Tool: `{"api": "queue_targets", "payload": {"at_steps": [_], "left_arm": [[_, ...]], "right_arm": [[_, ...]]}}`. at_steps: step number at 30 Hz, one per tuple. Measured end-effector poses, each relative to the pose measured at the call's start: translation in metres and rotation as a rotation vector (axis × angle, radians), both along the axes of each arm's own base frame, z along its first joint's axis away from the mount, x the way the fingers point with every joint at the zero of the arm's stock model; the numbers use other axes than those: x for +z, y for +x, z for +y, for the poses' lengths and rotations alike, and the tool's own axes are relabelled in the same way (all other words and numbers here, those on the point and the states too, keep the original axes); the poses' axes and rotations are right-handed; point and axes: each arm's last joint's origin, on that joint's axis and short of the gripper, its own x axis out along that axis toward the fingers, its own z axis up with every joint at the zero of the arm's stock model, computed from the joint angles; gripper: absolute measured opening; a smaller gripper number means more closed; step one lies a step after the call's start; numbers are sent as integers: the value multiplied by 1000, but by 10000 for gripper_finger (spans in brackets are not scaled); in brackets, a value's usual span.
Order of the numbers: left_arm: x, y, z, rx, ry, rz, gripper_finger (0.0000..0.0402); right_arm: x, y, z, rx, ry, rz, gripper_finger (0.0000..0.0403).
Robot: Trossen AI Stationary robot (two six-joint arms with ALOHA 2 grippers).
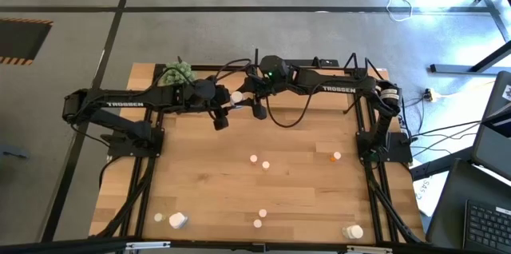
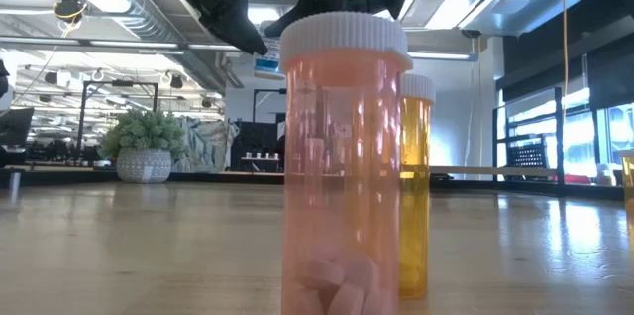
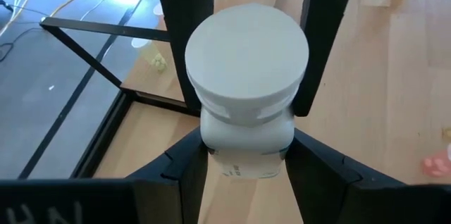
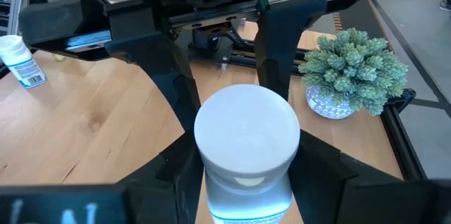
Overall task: Pick and place medicine bottles onto shelf by color
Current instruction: Put the top right white pill bottle on the shelf
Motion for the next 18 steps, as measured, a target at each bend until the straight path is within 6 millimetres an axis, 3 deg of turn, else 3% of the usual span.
{"api": "queue_targets", "payload": {"at_steps": [18], "left_arm": [[0, 0, 0, -9, 25, 11, 165]], "right_arm": [[0, 0, 0, -12, -11, 1, 173]]}}
